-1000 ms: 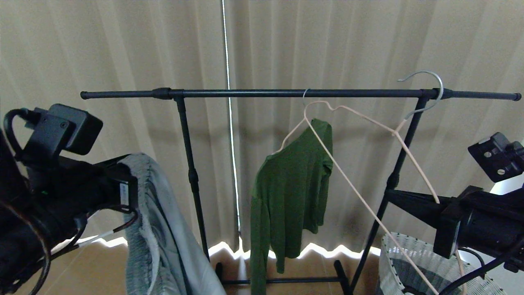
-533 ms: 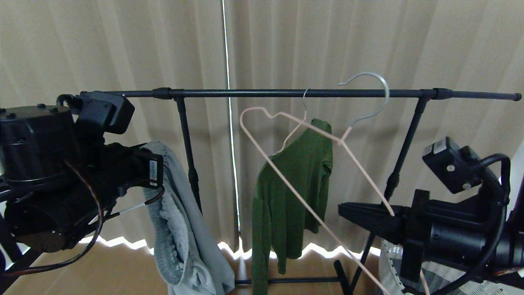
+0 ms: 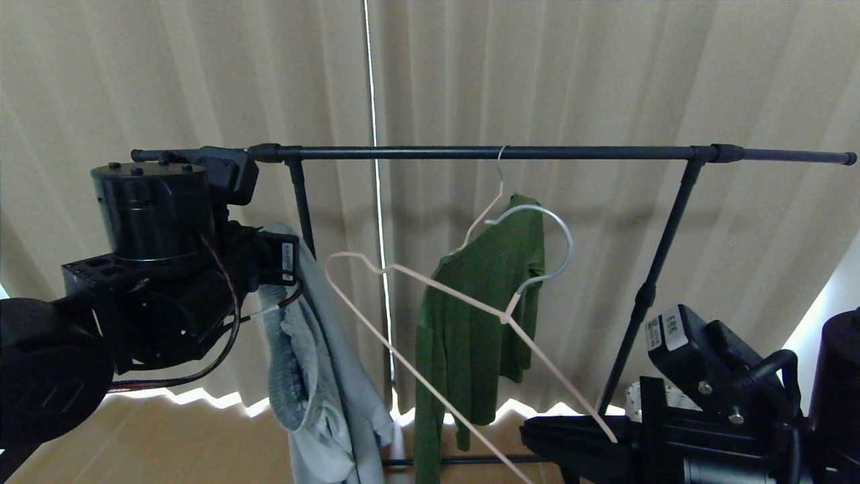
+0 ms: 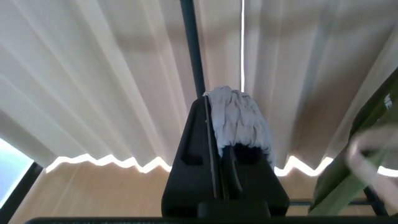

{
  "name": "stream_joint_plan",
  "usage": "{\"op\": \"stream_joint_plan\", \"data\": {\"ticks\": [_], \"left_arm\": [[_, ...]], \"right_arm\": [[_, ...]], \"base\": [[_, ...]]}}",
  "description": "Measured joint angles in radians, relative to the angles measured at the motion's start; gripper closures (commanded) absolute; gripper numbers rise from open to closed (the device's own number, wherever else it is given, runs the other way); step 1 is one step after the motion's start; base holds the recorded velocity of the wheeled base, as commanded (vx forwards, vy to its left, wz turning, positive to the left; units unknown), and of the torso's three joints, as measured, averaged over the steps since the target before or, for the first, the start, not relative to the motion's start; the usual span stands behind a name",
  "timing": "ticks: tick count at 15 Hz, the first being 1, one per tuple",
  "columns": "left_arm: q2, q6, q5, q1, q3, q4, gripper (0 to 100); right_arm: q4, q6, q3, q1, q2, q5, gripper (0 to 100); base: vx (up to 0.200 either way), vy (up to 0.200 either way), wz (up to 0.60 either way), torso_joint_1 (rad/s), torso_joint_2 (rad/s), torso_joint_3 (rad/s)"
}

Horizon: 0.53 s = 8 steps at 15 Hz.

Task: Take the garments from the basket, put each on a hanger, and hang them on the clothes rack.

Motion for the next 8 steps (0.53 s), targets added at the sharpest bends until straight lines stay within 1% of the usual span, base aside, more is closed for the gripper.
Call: {"op": "stream_joint_plan", "data": {"ticks": [4, 8], "left_arm": [[0.011, 0.000, 0.000, 0.000, -0.019, 0.000, 100], [0.007, 0.000, 0.017, -0.009, -0.021, 0.000, 100]], "right_arm": [[0.010, -0.003, -0.002, 0.066, 0.015, -0.002, 100], [0.000, -0.001, -0.022, 0.077, 0.073, -0.008, 100]], "base": [[0.000, 0.000, 0.00, 0.000, 0.00, 0.000], [0.000, 0.000, 0.00, 0.000, 0.00, 0.000]]}}
